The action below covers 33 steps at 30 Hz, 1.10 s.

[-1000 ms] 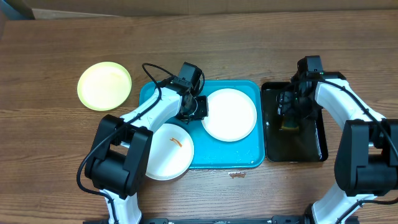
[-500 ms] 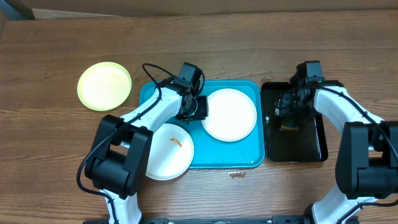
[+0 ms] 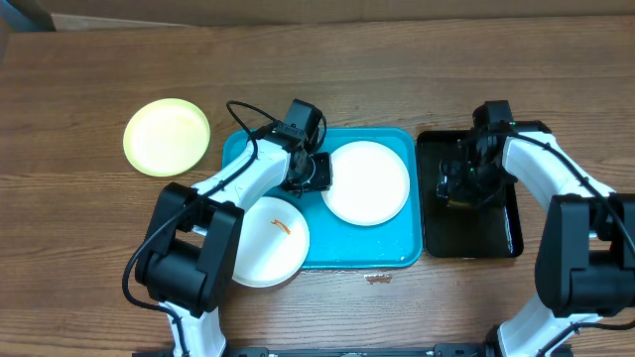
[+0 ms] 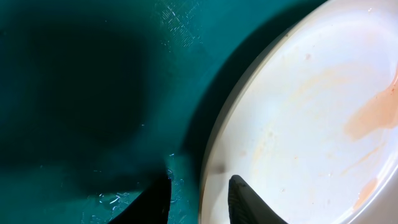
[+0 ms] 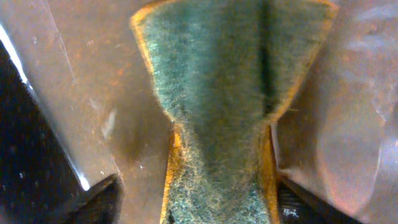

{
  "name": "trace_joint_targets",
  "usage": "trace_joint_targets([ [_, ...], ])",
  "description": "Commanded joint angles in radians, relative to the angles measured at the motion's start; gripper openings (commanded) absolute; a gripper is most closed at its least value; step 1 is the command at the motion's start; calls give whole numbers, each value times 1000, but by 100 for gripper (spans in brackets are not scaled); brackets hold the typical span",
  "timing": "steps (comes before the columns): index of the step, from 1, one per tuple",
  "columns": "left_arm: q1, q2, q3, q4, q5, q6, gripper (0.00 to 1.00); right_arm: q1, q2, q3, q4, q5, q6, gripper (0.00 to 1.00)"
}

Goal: Clean dirty plates on tray and stack at the side
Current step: 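Return the sponge to the black tray, release it, and raise the right gripper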

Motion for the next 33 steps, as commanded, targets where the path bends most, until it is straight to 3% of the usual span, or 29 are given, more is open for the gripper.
trace_joint_targets([
  [1, 4, 9, 3, 1, -13, 5, 33, 3, -3, 24, 5, -1, -2, 52],
  [2, 4, 9, 3, 0, -13, 5, 33, 3, -3, 24, 5, 0, -2, 37],
  [4, 4, 9, 3, 0, -13, 5, 33, 3, -3, 23, 3, 0, -2, 18],
  [6, 4, 9, 3, 0, -13, 5, 33, 3, -3, 23, -3, 1, -2, 19],
  [8, 4, 9, 3, 0, -13, 5, 33, 3, -3, 23, -16, 16, -2, 56],
  [9, 4, 9, 3, 0, -13, 5, 33, 3, -3, 24, -21, 27, -2, 71],
  [10, 3, 9, 3, 0, -13, 5, 33, 3, -3, 24, -23, 45, -2, 79],
  [12, 3, 9, 3, 1, -13, 5, 33, 1, -3, 24, -12, 71, -2, 84],
  [16, 3, 9, 3, 5, -13, 5, 33, 0, -3, 24, 48, 89, -2, 82],
  [17, 3, 9, 3, 5, -13, 5, 33, 0, -3, 24, 60, 89, -2, 78],
  [18, 3, 9, 3, 4, -13, 5, 33, 0, -3, 24, 64, 89, -2, 64],
  [19, 4, 9, 3, 4, -13, 5, 33, 0, -3, 23, 66, 89, -2, 37],
  [20, 5, 9, 3, 4, -13, 5, 32, 0, -3, 23, 64, 89, -2, 19],
  [21, 4, 9, 3, 4, -13, 5, 32, 0, -3, 23, 60, 89, -2, 13],
  [22, 4, 9, 3, 4, -13, 5, 32, 0, -3, 23, 59, 89, -2, 12],
  [24, 4, 9, 3, 4, -13, 5, 32, 0, -3, 23, 77, 95, -2, 59],
  [26, 4, 9, 3, 6, -13, 5, 32, 0, -3, 23, 101, 111, -2, 72],
  [30, 3, 9, 3, 11, -13, 6, 32, 0, -3, 23, 153, 150, -2, 73],
  [31, 3, 9, 3, 11, -13, 6, 32, 0, -3, 23, 158, 154, -2, 63],
  [33, 3, 9, 3, 11, -13, 6, 32, 0, -3, 23, 158, 154, -2, 22],
])
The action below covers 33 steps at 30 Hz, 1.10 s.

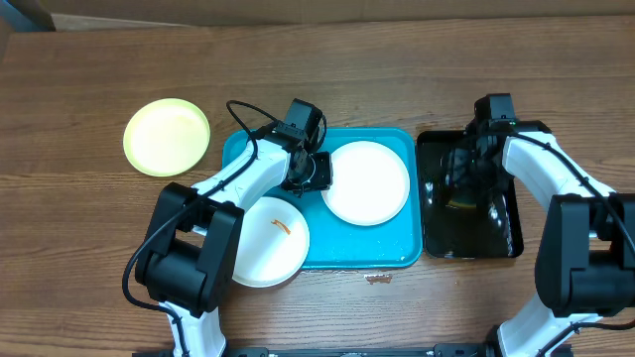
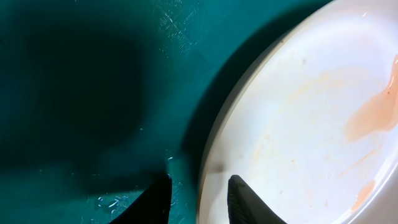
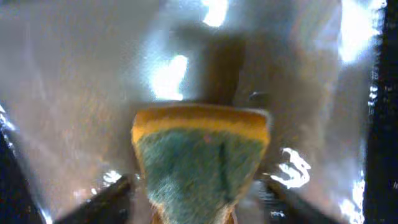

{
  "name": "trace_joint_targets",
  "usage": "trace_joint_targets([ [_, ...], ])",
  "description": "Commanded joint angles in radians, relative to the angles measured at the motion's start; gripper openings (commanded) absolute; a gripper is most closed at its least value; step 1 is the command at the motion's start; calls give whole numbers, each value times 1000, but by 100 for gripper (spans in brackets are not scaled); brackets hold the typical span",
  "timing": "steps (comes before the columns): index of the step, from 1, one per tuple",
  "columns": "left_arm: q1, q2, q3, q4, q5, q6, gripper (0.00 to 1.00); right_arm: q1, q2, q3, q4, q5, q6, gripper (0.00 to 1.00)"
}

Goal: Clean dirty plates on tray and stack at the side
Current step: 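Return the sponge to the black tray, release it, and raise the right gripper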

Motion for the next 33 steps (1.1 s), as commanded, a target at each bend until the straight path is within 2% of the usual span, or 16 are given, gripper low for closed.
trace_joint_targets([
  [1, 3, 9, 3, 2, -13, 6, 32, 1, -3, 23, 4, 30, 0, 11],
  [3, 3, 9, 3, 2, -13, 9, 32, 1, -3, 17, 7, 32, 0, 11],
  [4, 3, 9, 3, 2, -13, 13, 32, 1, -3, 14, 9, 32, 0, 27],
  [5, 3, 9, 3, 2, -13, 14, 33, 1, -3, 12, 15, 32, 0, 61],
  [6, 3, 9, 3, 3, -13, 16, 33, 1, -3, 12, 20, 32, 0, 75],
  [8, 3, 9, 3, 4, -13, 16, 33, 1, -3, 12, 45, 33, 0, 88],
  [12, 3, 9, 3, 20, -13, 16, 33, 1, -3, 12, 97, 32, 0, 88],
  [14, 3, 9, 3, 33, -17, 16, 33, 1, -3, 12, 109, 32, 0, 81],
  [18, 3, 9, 3, 44, -21, 16, 33, 1, -3, 12, 99, 32, 0, 25],
  [19, 3, 9, 3, 44, -21, 16, 33, 1, -3, 12, 96, 32, 0, 21],
  [20, 2, 9, 3, 44, -22, 16, 33, 1, -3, 12, 96, 32, 0, 21],
  [21, 0, 9, 3, 44, -24, 16, 34, 1, -3, 12, 98, 32, 0, 36],
  [22, -2, 9, 3, 47, -25, 16, 34, 1, -3, 12, 105, 32, 0, 64],
  [23, -4, 9, 3, 51, -28, 16, 34, 1, -3, 14, 112, 32, 0, 78],
  [24, -7, 9, 3, 55, -32, 16, 36, 1, -3, 20, 113, 32, 0, 82],
  [33, -54, 9, -14, 51, -109, 19, 35, -38, -3, 186, -58, -15, 1, 86],
])
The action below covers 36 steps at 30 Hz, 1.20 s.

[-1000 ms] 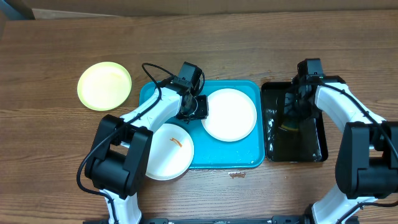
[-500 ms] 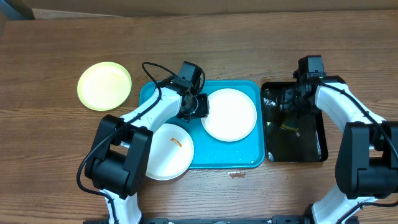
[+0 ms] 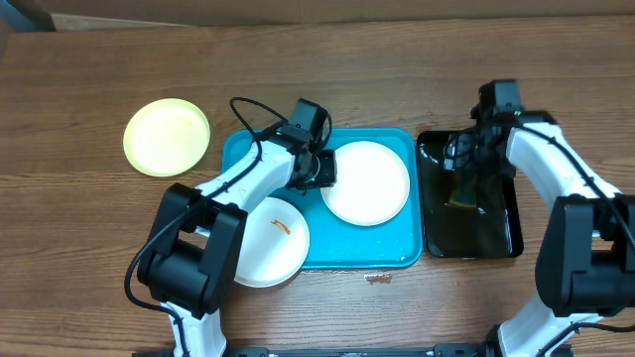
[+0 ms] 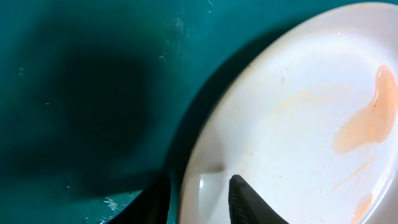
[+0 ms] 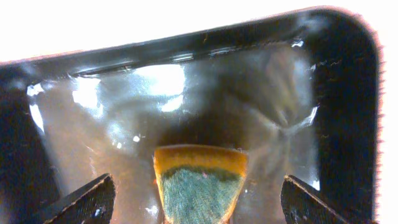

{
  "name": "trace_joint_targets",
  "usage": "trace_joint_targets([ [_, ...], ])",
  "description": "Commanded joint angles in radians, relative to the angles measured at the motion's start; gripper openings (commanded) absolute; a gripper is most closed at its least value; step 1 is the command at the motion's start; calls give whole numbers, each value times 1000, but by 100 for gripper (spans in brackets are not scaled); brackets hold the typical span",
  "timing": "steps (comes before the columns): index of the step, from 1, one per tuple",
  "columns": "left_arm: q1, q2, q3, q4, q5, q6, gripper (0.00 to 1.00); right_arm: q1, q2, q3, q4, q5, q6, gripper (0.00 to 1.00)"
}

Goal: Clean dirty plates on tray and stack at the side
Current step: 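Return the sponge to the black tray, release it, and raise the right gripper, then lift the white plate with the left gripper and swing it over the black tray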

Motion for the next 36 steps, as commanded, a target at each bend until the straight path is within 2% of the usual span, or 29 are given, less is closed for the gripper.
trace_joint_targets([
  [1, -23, 9, -16, -3, -72, 18, 35, -32, -3, 85, -35, -48, 1, 87],
  [5, -32, 9, -18, -3, -74, 18, 24, -91, -3, 146, -85, -60, 10, 89],
  [9, -35, 9, -18, -4, -73, 18, 11, -165, -3, 154, -90, -80, 57, 100],
  [10, -36, 9, -18, -6, -72, 18, 7, -192, -3, 154, -95, -102, 57, 100],
  [12, -35, 9, -18, -5, -73, 18, 5, -220, -3, 154, -107, -120, 57, 100],
  [20, 21, 0, 107, -133, -66, 54, 4, -292, -3, 154, -127, -115, 56, 100],
  [26, 70, -1, 314, -338, -70, 110, 4, -298, -3, 154, -127, -116, 56, 100],
  [34, 25, -1, 492, -439, -130, 130, 4, -298, -3, 154, -126, -116, 56, 100],
  [36, 0, -1, 514, -432, -130, 130, 4, -298, -3, 154, -72, -108, 57, 100],
])
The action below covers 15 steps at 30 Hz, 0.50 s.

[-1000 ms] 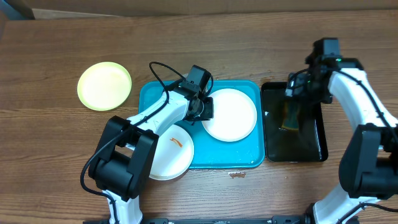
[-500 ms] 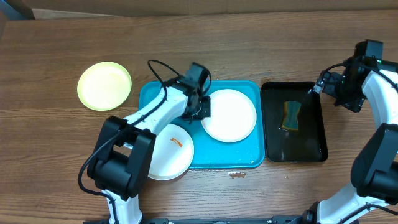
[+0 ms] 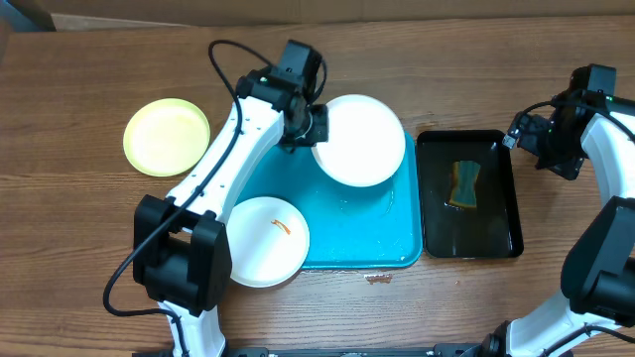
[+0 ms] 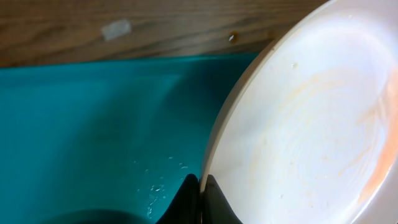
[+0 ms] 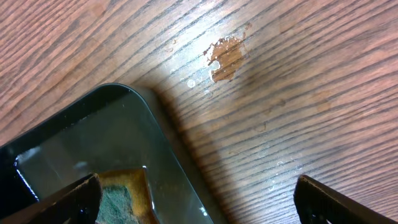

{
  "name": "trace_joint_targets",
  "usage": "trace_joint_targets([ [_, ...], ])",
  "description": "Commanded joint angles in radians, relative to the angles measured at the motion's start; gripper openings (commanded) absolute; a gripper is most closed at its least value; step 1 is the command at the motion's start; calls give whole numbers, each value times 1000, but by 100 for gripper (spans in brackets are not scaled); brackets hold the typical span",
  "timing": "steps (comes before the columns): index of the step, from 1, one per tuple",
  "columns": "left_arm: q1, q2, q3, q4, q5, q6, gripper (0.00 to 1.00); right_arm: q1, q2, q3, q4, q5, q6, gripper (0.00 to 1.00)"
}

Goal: Clean dirty plates on tray and stack at the side
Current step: 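Lift the white plate with the left gripper and swing it over the black tray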

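My left gripper point(image 3: 316, 123) is shut on the left rim of a white plate point(image 3: 359, 140), held lifted over the far part of the teal tray point(image 3: 362, 233). In the left wrist view the plate point(image 4: 311, 124) shows orange smears and the fingertips point(image 4: 200, 194) pinch its rim. A second white plate point(image 3: 266, 241) with an orange mark lies at the tray's near left corner. The green-and-yellow sponge point(image 3: 462, 184) lies in the black water tray point(image 3: 468, 243). My right gripper point(image 3: 526, 137) stands open over the table, right of the black tray's far corner.
A yellow-green plate point(image 3: 167, 136) sits on the wooden table at the far left. In the right wrist view the black tray's corner point(image 5: 124, 99) and a brown stain point(image 5: 225, 55) on the wood show. Droplets wet the teal tray where the plate lay.
My left gripper has shut on the plate's rim and lifted it toward the tray's far edge. My right gripper has let go of the sponge and moved right, off the black tray.
My left gripper stood open astride the plate's left rim on the teal tray while the right gripper held the sponge in the black tray's water, then raised it. Now the plate is gripped and lifted, and the sponge lies released in the water.
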Motion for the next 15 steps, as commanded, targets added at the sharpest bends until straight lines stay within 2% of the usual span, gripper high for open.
trace_joint_targets([
  [1, -60, -1, 65, 11, -27, 25, 4, -3, -3, 23, 71, -3, 5, 100],
  [7, -186, -1, 66, 90, -145, 22, 4, -44, -3, 23, 147, 1, 7, 100],
  [12, -301, -1, 66, 154, -290, 28, 4, -140, -3, 24, 175, 2, 108, 100],
  [15, -375, -1, 66, 203, -402, 65, 4, -211, -3, 23, 167, 2, 122, 100],
])
